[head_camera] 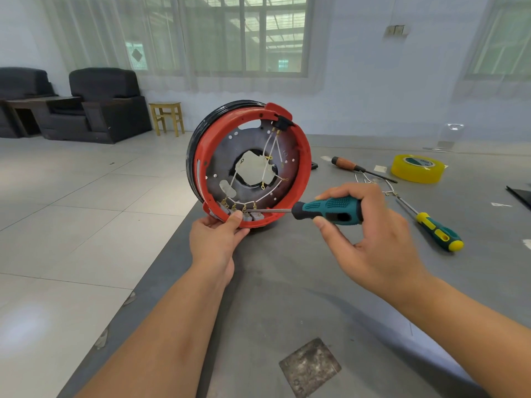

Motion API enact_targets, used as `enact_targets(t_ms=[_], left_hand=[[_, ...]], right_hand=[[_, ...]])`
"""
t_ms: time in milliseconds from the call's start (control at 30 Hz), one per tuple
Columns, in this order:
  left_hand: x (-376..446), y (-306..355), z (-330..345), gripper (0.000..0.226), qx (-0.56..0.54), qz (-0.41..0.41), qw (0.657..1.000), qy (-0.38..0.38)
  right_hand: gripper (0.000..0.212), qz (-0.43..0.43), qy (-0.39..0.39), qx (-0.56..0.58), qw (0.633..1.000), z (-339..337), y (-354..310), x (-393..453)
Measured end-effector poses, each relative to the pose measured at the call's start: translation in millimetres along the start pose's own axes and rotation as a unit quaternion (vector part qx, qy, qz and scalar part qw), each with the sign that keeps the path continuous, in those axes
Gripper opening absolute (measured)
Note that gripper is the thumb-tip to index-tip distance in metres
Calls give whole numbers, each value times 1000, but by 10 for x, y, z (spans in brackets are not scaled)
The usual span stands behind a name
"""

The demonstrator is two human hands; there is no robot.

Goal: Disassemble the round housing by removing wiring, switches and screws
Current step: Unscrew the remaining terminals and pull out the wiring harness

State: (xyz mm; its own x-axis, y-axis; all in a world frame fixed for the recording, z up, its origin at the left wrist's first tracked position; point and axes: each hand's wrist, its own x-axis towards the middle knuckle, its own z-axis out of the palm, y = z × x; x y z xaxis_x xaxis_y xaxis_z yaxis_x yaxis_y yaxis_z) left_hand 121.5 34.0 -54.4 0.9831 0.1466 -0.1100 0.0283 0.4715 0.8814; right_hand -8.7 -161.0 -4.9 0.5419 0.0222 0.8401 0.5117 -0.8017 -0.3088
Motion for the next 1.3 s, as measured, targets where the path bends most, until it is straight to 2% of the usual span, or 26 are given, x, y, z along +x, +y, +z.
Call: enact_targets(t_ms=[133,400,533,833,1000,1100,1200,1300], left_hand=[[-4,14,1,29,-1,-13,1000,-4],[-5,28,19,41,23,-18,1000,-9],[1,22,14,39,23,-20,999,-14],[5,6,1,30,14,-7,1000,-2],[20,14,-10,25,-33,-17,999,1],[32,15,-21,20,-43,-22,999,3],[34,10,-24,9,-40,-23,999,-5],[38,13,-35,13,-35,-26,999,-27]], right_hand=[[42,43,0,25,999,-47,29,83],[42,67,-22,48,996,-113,70,166],[46,40,-15,48,998,-93,30,135],[39,-12,-4,13,1000,-23,33,4],[37,-47,-35,12,998,42,39,-93],[36,-31,-24,21,999,57,30,-82],[38,26,-4,30,999,16,65,-33],[40,53,2,40,998,-41,98,5]])
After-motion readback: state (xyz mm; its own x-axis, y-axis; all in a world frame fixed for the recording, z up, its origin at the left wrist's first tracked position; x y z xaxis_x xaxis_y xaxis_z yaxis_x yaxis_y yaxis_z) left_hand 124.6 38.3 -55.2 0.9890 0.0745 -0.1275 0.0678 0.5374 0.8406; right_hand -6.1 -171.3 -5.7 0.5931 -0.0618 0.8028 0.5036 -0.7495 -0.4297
